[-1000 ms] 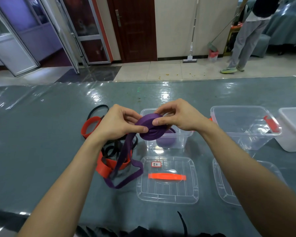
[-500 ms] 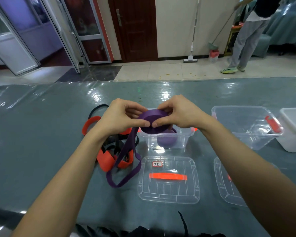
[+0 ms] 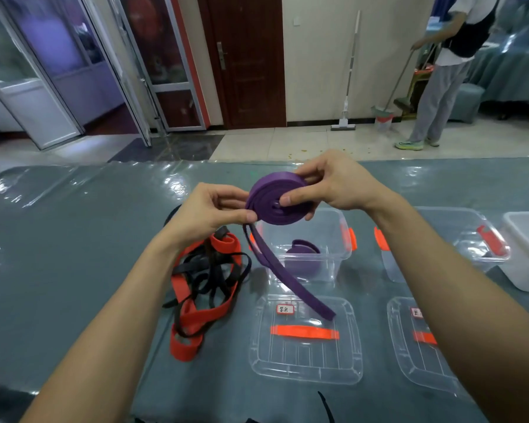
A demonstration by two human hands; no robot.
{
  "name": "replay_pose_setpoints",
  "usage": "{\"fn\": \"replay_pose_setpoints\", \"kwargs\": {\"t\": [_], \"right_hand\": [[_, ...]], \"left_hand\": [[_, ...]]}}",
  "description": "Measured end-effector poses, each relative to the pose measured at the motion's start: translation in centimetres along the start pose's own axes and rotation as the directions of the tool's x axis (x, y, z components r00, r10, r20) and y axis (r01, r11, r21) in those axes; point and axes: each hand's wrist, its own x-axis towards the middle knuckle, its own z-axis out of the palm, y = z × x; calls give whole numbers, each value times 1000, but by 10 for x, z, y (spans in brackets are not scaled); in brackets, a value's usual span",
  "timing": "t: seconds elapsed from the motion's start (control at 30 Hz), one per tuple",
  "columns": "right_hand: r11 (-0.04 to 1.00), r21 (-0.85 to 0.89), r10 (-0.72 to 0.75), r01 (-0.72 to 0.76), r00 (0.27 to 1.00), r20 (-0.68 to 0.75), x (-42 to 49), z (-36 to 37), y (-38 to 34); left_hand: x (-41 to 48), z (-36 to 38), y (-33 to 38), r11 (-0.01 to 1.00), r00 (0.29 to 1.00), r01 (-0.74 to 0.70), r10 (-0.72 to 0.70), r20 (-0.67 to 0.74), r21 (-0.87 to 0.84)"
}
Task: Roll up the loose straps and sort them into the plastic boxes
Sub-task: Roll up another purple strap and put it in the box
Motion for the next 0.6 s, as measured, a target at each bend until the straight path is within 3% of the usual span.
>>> {"fn": "replay_pose_setpoints", "kwargs": {"t": [0.27, 0.43, 0.6], "right_hand": [[981, 192, 29, -2, 990, -138, -16, 14, 23], [951, 310, 55, 19, 972, -229, -25, 29, 36], [851, 522, 121, 56, 946, -299, -31, 57, 49]], "left_hand": [[-6, 29, -24, 967, 994, -5, -24, -110, -254], [-5, 34, -26, 977, 989, 14, -45, -143, -212], [-3, 27, -17, 974, 989, 12, -44, -138, -225]]}}
